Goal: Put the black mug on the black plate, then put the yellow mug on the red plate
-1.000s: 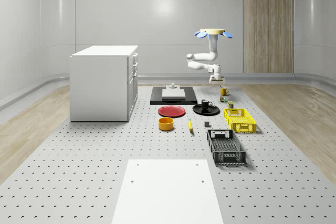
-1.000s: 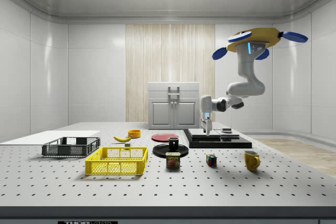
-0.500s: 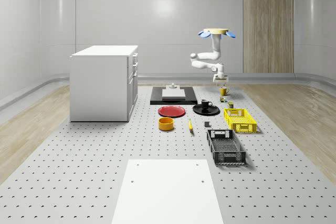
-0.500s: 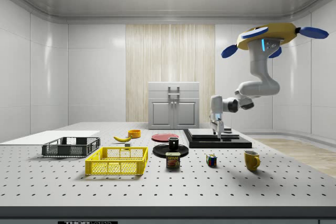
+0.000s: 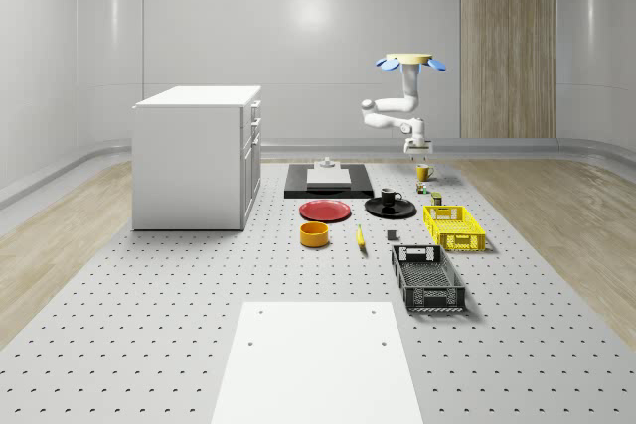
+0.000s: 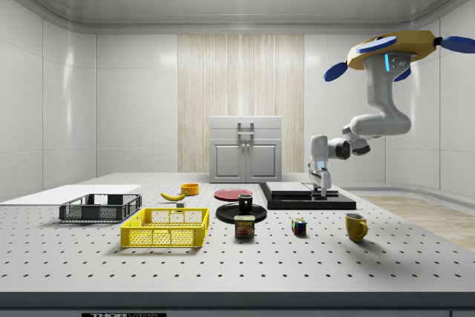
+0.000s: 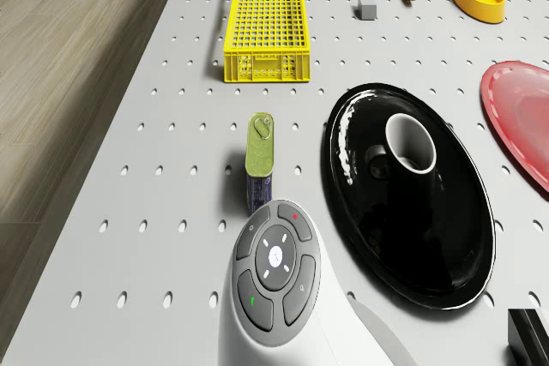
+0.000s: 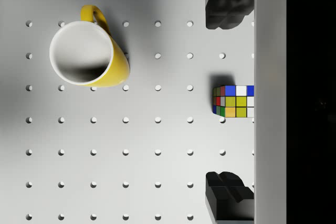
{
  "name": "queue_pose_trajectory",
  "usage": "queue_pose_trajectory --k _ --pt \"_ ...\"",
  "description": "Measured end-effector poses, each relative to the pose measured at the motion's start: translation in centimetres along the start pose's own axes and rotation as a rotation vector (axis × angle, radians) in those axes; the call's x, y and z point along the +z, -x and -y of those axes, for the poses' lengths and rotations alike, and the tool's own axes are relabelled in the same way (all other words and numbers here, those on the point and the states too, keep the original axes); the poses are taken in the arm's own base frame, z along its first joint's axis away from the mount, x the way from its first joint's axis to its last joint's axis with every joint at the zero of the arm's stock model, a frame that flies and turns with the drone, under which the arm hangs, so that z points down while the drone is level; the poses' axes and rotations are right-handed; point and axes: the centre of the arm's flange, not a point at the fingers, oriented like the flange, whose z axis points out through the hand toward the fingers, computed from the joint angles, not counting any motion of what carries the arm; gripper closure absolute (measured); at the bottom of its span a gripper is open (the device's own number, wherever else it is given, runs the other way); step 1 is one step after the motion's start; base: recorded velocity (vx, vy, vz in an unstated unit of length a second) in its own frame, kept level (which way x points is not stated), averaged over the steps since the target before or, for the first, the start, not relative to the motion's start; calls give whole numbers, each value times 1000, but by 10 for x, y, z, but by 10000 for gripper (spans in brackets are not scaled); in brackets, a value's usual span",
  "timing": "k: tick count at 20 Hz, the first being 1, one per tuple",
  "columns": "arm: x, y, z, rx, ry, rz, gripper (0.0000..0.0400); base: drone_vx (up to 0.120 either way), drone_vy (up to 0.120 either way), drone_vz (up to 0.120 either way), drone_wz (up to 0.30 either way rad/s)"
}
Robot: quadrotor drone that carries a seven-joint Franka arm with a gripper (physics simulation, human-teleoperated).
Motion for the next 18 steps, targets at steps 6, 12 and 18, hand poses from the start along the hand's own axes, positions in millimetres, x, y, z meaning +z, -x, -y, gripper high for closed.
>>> queue_pose_trajectory --k 6,12,18 --pt "0 0 0 0 0 0 0 -120 0 0 0" --pt "0 0 0 0 0 0 0 -120 0 0 0" --pt "0 0 0 0 0 0 0 -120 0 0 0"
